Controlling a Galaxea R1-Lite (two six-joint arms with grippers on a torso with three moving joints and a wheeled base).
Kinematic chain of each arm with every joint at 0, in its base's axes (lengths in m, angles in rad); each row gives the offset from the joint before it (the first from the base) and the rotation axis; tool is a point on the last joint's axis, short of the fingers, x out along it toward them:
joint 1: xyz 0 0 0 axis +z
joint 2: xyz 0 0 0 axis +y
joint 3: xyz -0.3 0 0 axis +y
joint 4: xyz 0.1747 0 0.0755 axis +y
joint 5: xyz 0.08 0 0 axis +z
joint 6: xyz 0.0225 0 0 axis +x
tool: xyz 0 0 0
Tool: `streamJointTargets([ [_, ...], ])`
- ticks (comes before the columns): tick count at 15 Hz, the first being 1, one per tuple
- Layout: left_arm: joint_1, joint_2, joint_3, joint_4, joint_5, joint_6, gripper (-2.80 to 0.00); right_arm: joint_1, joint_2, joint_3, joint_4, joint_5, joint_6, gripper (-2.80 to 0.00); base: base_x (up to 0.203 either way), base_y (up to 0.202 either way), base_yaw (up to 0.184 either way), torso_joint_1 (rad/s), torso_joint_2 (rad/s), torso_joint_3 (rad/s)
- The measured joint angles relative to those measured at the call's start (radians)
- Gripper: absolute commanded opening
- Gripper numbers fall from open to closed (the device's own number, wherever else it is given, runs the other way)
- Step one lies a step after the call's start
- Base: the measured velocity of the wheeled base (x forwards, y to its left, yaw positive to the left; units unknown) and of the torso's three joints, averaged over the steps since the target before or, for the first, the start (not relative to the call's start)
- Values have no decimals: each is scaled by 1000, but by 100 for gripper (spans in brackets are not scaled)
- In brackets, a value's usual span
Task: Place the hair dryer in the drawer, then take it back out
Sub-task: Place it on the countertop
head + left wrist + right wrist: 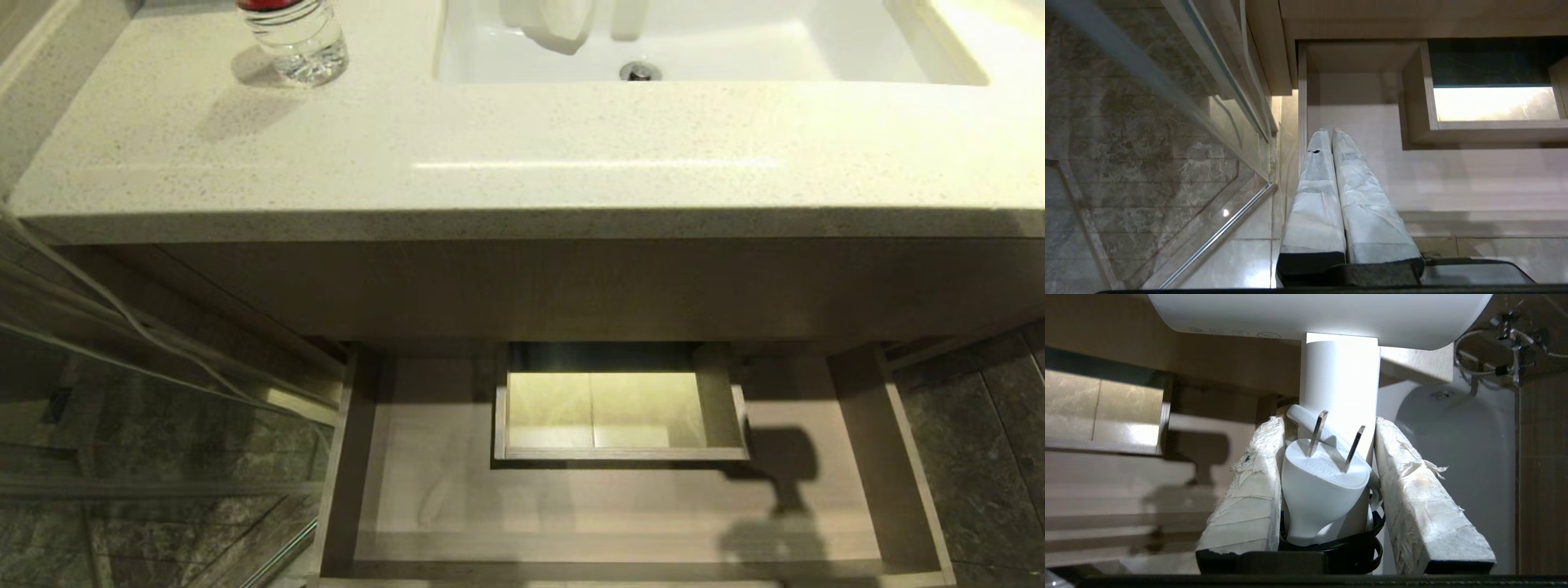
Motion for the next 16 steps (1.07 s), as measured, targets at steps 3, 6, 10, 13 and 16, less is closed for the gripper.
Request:
streamJointTargets([
  [3, -1, 0, 0, 0, 0, 0, -280, 1, 0, 0, -15, -3, 0, -280, 0, 0, 0, 353, -133, 220],
  [6, 0, 0, 0, 0, 0, 1, -280, 1, 15, 6, -63, -7, -1, -280, 0, 0, 0, 117, -37, 69],
  [10, 0, 0, 0, 0, 0, 0, -280, -2, 109, -4, -195, -60, -4, -280, 0, 0, 0, 8, -4, 5],
  [13, 0, 0, 0, 0, 0, 0, -280, -1, 203, -27, -230, -123, -10, -280, 0, 0, 0, 0, 0, 0],
  [16, -1, 0, 0, 0, 0, 0, -280, 0, 298, -67, -281, -129, -11, -280, 0, 0, 0, 0, 0, 0],
])
